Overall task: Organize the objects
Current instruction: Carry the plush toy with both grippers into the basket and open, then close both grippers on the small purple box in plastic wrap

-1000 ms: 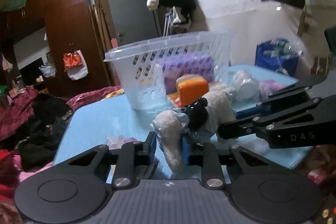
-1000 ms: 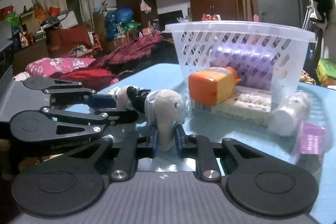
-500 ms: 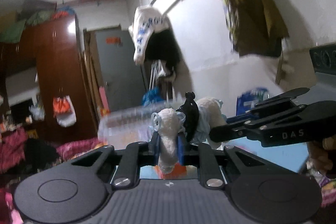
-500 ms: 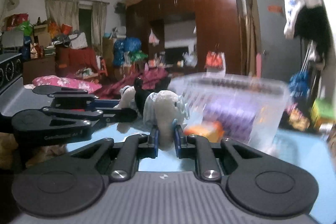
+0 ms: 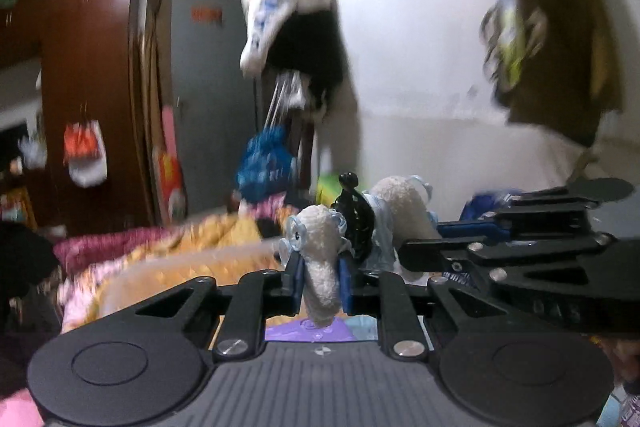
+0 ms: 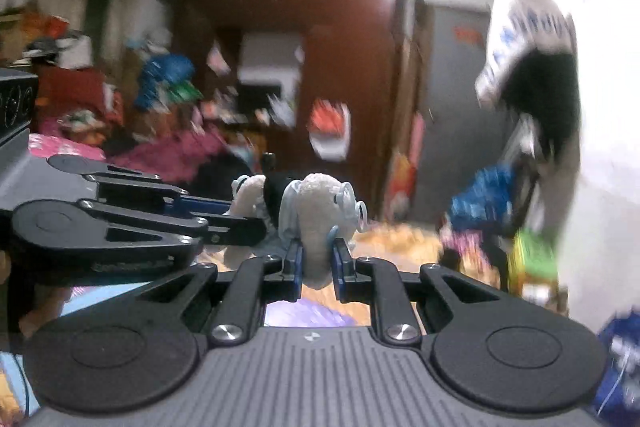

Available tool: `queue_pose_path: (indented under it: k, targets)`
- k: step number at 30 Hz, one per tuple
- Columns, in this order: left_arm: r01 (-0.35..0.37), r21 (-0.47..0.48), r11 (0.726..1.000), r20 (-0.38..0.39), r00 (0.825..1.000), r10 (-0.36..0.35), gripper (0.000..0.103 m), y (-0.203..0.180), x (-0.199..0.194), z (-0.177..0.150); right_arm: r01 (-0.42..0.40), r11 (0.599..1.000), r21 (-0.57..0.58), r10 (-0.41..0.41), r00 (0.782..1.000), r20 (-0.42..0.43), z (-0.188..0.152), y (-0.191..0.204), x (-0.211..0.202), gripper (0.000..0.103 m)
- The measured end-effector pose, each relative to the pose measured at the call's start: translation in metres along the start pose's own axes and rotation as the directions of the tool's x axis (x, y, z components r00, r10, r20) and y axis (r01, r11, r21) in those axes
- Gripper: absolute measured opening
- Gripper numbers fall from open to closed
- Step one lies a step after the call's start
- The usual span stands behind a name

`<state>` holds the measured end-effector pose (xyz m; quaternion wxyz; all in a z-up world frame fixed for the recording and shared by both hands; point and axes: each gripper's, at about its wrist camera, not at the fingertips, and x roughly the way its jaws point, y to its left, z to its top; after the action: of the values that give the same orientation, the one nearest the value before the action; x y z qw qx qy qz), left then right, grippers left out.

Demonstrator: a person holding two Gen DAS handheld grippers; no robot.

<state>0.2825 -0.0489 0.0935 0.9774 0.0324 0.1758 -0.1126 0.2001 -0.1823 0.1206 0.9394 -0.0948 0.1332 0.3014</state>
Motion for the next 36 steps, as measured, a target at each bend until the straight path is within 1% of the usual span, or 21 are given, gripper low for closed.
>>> queue_pose_path:
  k: [3,6,8,10,11,12,13,14,15,16,17,19,20,21,23,24,26,29,31,33,36]
  targets:
    - [-0.037,0.012,0.999,-0.062,0.997,0.038,0.022,-0.006,0.033,-0.004,0.028,0.998,0.051,-0.025,0.997,-0.068,-0.008,-0.015,0.036,0.017]
    - [-0.069,0.026,0.997,-0.116,0.991,0.071,0.023,-0.011,0.054,-0.012,0.060,0.996,0.059,-0.053,0.991,-0.125,-0.020,-0.020,0.058,0.017]
    - [-0.076,0.027,0.997,-0.136,0.987,0.079,0.029,-0.010,0.059,-0.014,0.077,0.995,0.059,-0.067,0.986,-0.155,-0.028,-0.018,0.066,0.017]
    - [-0.091,0.023,0.996,-0.142,0.985,0.093,0.045,-0.007,0.054,-0.015,0.082,0.993,0.079,-0.067,0.982,-0.175,-0.034,-0.024,0.062,0.020]
    - [-0.107,0.017,0.994,-0.129,0.986,0.108,0.048,-0.005,0.044,-0.014,0.081,0.993,0.088,-0.063,0.980,-0.186,-0.035,-0.025,0.061,0.023]
    - [-0.117,0.018,0.993,-0.101,0.988,0.118,0.055,-0.004,0.028,-0.015,0.081,0.992,0.097,-0.062,0.980,-0.187,-0.037,-0.031,0.053,0.034]
    - [-0.122,0.022,0.992,-0.069,0.990,0.123,0.065,-0.003,0.012,-0.015,0.085,0.991,0.107,-0.066,0.983,-0.169,-0.038,-0.032,0.045,0.057]
    - [-0.117,0.019,0.993,-0.035,0.992,0.117,0.070,-0.003,-0.007,-0.015,0.087,0.989,0.121,-0.070,0.988,-0.135,-0.039,-0.033,0.031,0.069]
    - [-0.106,0.016,0.994,-0.004,0.994,0.106,0.082,-0.002,-0.029,-0.018,0.085,0.988,0.128,-0.074,0.993,-0.090,-0.040,-0.032,0.014,0.091]
    - [-0.093,0.022,0.995,0.019,0.995,0.093,0.085,-0.003,-0.046,-0.022,0.085,0.988,0.131,-0.079,0.995,-0.054,-0.039,-0.035,0.004,0.099]
    - [-0.084,0.031,0.996,0.040,0.996,0.083,0.085,-0.003,-0.068,-0.030,0.080,0.987,0.139,-0.079,0.997,-0.011,-0.041,-0.035,-0.013,0.100]
    - [-0.099,0.038,0.994,0.040,0.994,0.097,0.085,-0.003,-0.108,-0.051,0.044,0.985,0.165,-0.051,0.998,0.040,-0.051,-0.034,-0.040,0.103]
    - [-0.110,0.037,0.993,0.044,0.993,0.109,0.085,0.000,-0.126,-0.066,0.044,0.983,0.179,-0.057,0.996,0.063,-0.061,-0.033,-0.057,0.103]
    - [-0.125,0.034,0.992,0.049,0.991,0.123,0.086,0.002,-0.146,-0.082,0.075,0.976,0.205,-0.094,0.992,0.081,-0.075,-0.032,-0.073,0.103]
    - [-0.157,0.041,0.987,0.039,0.987,0.156,0.087,0.004,-0.172,-0.111,0.095,0.963,0.251,-0.120,0.989,0.086,-0.103,-0.032,-0.093,0.103]
    - [-0.178,0.037,0.983,0.032,0.984,0.177,0.087,0.007,-0.183,-0.126,0.073,0.959,0.274,-0.098,0.992,0.079,-0.120,-0.031,-0.102,0.103]
    - [-0.202,-0.003,0.979,0.009,0.979,0.203,0.087,0.015,-0.193,-0.147,0.033,0.946,0.321,-0.053,0.997,0.054,-0.146,-0.030,-0.111,0.103]
    - [-0.188,-0.058,0.980,-0.035,0.982,0.186,0.087,0.025,-0.192,-0.175,0.026,0.936,0.351,-0.026,1.000,-0.005,-0.168,-0.022,-0.108,0.103]
    - [-0.188,-0.078,0.979,-0.049,0.982,0.185,0.087,0.029,-0.184,-0.187,-0.004,0.947,0.320,0.018,0.999,-0.041,-0.171,-0.015,-0.101,0.103]
    - [-0.186,-0.112,0.976,-0.043,0.982,0.183,0.087,0.033,-0.179,-0.192,-0.015,0.952,0.306,0.033,0.998,-0.055,-0.175,-0.007,-0.096,0.101]
    - [-0.181,-0.149,0.972,-0.027,0.983,0.179,0.086,0.035,-0.173,-0.198,-0.026,0.952,0.305,0.038,0.999,-0.033,-0.181,-0.004,-0.098,0.096]
